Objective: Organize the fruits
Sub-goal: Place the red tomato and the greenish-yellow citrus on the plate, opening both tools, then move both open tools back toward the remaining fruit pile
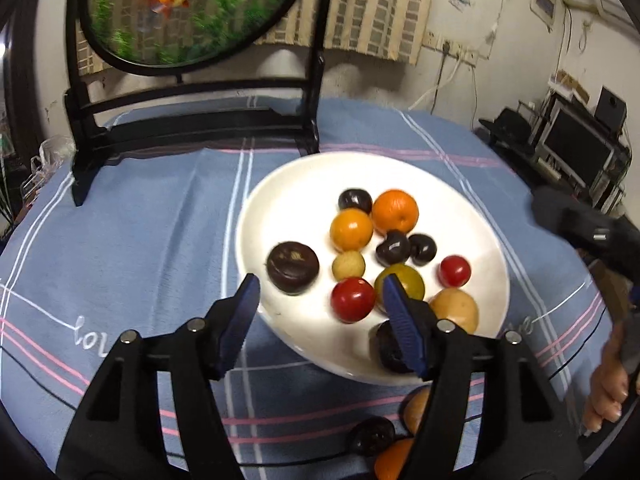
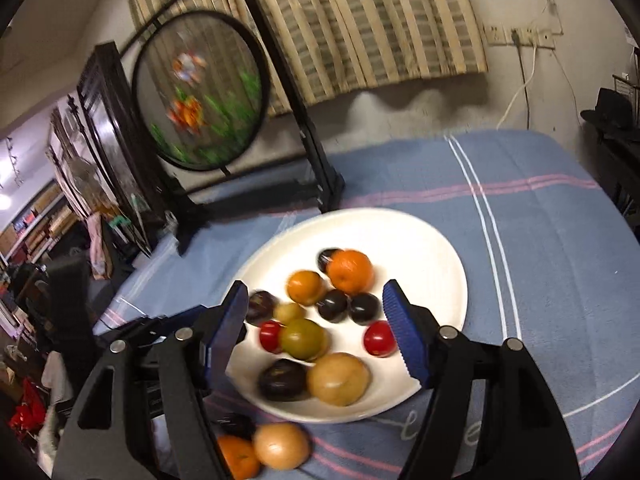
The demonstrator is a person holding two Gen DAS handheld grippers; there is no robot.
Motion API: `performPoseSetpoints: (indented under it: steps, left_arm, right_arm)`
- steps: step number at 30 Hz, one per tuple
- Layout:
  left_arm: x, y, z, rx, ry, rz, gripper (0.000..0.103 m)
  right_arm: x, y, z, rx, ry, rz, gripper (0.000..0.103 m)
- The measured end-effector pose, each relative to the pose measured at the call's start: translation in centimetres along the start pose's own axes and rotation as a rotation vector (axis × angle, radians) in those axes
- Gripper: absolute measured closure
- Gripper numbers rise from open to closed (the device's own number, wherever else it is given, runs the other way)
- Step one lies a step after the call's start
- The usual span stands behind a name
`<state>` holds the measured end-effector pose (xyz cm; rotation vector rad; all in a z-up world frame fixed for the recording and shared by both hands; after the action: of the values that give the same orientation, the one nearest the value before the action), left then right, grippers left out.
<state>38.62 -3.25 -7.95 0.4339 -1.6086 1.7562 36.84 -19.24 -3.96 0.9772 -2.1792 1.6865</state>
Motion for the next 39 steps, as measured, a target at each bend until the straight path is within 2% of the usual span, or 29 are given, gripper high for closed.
performPoseSetpoints:
  steps: [1, 3, 5, 12, 17, 19, 22, 33, 39]
  left_arm:
    - [0.5, -0.2, -0.1, 0.006, -0.003, 0.009, 0.034]
    - [2.2, 0.0, -0.5, 0.019, -0.019, 0.038, 0.025]
    - [3.6, 0.6, -0.5, 0.015, -0.031, 0.053, 0.023]
    - [7.8, 5.6, 0.0, -0.040, -0.077, 0.069, 0.015]
    - [9.3, 9.3, 0.3, -0.067, -0.087, 0.052, 0.013]
    - [9.7, 10.7, 0.4, -0.096, -0.112, 0.044, 0.010]
    - [9.5, 11.9, 0.6, -0.125, -0.121, 0.017, 0.010]
    - [8.5, 13.2, 1.7, -0.161, -0.070, -0.062, 0.010]
    - [8.1, 14.1, 2.6, -0.205, -0.054, -0.096, 0.007]
  right_arm:
    - [1.3, -0.3, -0.5, -0.005, -0.015, 0.022, 0.031]
    - [3.0, -0.6, -1.3, -0.005, -0.029, 0.043, 0.031]
    - [5.0, -0.3, -2.1, -0.007, -0.051, 0.063, 0.030]
    - [8.4, 4.4, -2.7, -0.025, -0.057, 0.046, 0.030]
    - [8.3, 9.9, -0.9, -0.048, -0.013, -0.062, 0.030]
    - [8.2, 10.8, -1.0, -0.042, -0.016, -0.092, 0.030]
    - [8.3, 10.9, -1.5, -0.031, -0.028, -0.094, 0.030]
    - [7.6, 11.8, -1.9, -0.019, -0.018, -0.148, 0.030]
    - [7.5, 11.8, -2.0, -0.020, -0.011, -0.153, 0.030]
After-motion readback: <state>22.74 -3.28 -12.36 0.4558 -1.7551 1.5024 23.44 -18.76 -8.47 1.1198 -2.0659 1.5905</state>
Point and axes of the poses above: each gripper's, at about its wrist camera, not at the fingertips, and x roughly against the way its jaws point, z to its right, y to its underside, the point moved 6 cm from there along -x, roughly the way its jaws point, and after that the axes turned 3 degrees about y, right-handed, at the moved point
